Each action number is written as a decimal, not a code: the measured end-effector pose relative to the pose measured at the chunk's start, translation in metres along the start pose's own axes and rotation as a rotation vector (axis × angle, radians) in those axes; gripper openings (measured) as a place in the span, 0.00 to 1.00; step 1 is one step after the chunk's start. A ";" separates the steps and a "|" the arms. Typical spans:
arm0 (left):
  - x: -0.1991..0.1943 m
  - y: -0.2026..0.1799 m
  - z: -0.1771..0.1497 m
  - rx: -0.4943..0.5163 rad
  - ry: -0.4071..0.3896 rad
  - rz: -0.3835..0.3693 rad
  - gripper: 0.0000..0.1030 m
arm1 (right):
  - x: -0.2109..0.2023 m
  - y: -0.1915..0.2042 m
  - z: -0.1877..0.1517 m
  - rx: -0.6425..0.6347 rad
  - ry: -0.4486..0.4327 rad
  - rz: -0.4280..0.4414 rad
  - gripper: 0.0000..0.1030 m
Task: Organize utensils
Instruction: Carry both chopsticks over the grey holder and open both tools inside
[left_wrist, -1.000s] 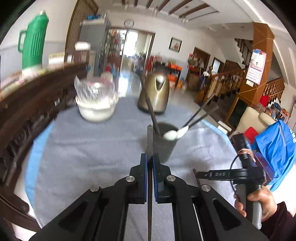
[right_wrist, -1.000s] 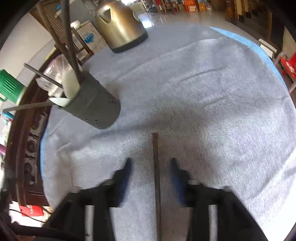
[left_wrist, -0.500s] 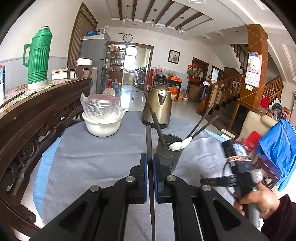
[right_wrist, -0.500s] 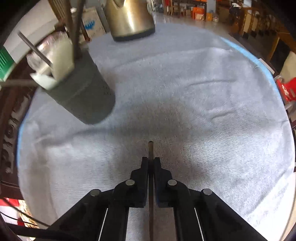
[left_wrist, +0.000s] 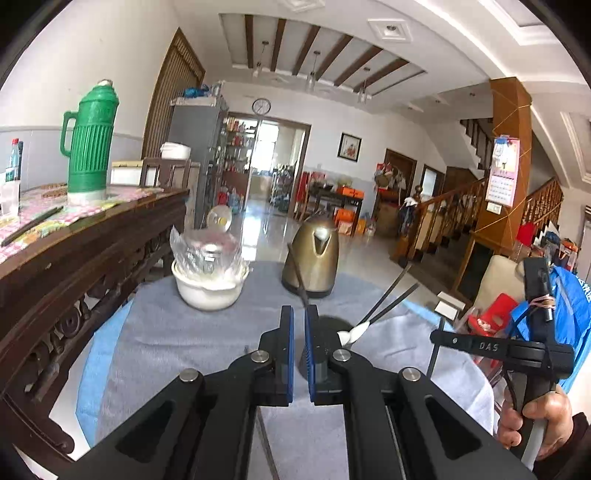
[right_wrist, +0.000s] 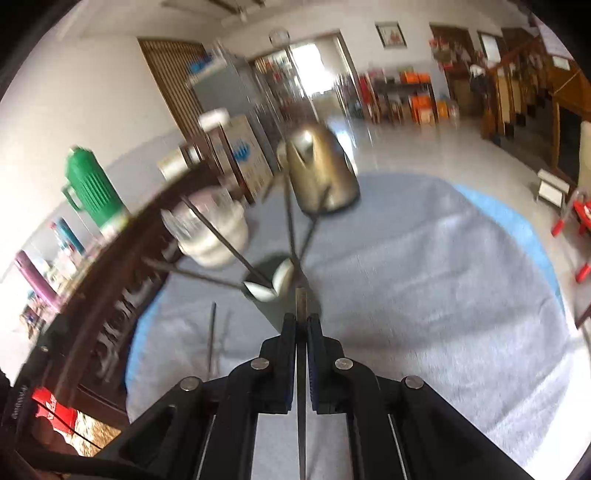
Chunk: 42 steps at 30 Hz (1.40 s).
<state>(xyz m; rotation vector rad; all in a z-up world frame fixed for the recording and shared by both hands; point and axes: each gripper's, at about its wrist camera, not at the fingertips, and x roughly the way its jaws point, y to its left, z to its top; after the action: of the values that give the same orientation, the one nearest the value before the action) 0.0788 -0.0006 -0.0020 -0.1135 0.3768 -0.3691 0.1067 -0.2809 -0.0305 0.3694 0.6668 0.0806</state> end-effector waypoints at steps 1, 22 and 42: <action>0.001 -0.001 0.001 0.020 0.002 0.011 0.06 | 0.000 0.006 0.004 -0.007 -0.018 -0.003 0.05; 0.233 0.095 -0.063 -0.225 0.709 0.088 0.46 | -0.009 0.004 -0.001 0.023 -0.051 0.037 0.05; 0.201 0.067 -0.041 -0.121 0.588 0.065 0.05 | -0.022 0.009 0.007 -0.006 -0.097 0.057 0.05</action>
<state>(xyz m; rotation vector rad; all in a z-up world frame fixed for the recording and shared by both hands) 0.2590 -0.0148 -0.1194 -0.1088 0.9818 -0.3104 0.0940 -0.2791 -0.0097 0.3840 0.5599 0.1181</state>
